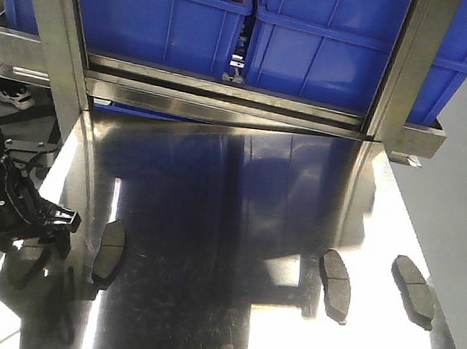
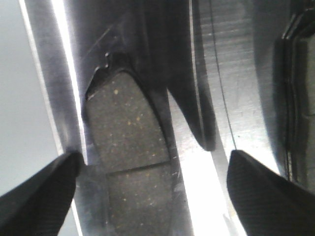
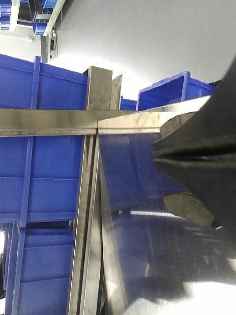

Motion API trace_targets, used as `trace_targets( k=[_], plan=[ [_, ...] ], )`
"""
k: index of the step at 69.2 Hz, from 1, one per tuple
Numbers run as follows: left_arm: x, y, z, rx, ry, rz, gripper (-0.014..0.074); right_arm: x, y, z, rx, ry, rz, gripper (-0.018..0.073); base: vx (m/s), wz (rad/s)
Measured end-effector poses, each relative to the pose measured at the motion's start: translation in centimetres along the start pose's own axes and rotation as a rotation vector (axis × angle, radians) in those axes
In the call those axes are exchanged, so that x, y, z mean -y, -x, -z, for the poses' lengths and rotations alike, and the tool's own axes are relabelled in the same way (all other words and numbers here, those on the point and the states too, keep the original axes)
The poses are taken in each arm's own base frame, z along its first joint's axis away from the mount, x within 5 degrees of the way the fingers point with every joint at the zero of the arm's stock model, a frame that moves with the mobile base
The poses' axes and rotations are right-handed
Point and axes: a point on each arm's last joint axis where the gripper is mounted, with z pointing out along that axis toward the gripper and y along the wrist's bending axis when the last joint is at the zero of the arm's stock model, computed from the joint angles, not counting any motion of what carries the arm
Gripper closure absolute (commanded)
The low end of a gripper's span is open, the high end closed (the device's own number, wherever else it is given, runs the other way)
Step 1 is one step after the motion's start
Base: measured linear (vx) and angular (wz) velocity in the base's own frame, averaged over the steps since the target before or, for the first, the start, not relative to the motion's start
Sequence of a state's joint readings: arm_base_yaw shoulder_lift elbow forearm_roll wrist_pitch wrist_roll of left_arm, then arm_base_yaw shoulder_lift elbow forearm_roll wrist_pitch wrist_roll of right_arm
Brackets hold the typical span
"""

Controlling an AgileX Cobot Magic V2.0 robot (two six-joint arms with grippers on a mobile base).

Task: Move and align brake pads A on conveyor
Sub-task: 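Lower the left gripper onto the outermost brake pad near it and close, then lift the grasped brake pad off the table with the left gripper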

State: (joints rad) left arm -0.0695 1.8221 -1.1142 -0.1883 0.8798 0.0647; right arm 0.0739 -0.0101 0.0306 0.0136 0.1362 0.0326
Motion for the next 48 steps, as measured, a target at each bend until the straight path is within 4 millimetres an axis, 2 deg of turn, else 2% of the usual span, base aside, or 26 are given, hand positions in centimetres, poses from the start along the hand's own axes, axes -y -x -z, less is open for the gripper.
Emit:
trace_targets(
  k=[33, 48],
  plan=[
    [-0.12, -0.11, 0.0, -0.012, 0.013, -0.012, 0.0405, 0.0, 0.0, 0.0, 0.0, 0.0, 0.0, 0.0569, 0.0, 0.0],
    [-0.13, -0.15, 0.03, -0.018, 0.014, -0.014, 0.0437, 0.0, 0.0, 0.0, 0.0, 0.0, 0.0, 0.0569, 0.0, 0.0]
  ],
)
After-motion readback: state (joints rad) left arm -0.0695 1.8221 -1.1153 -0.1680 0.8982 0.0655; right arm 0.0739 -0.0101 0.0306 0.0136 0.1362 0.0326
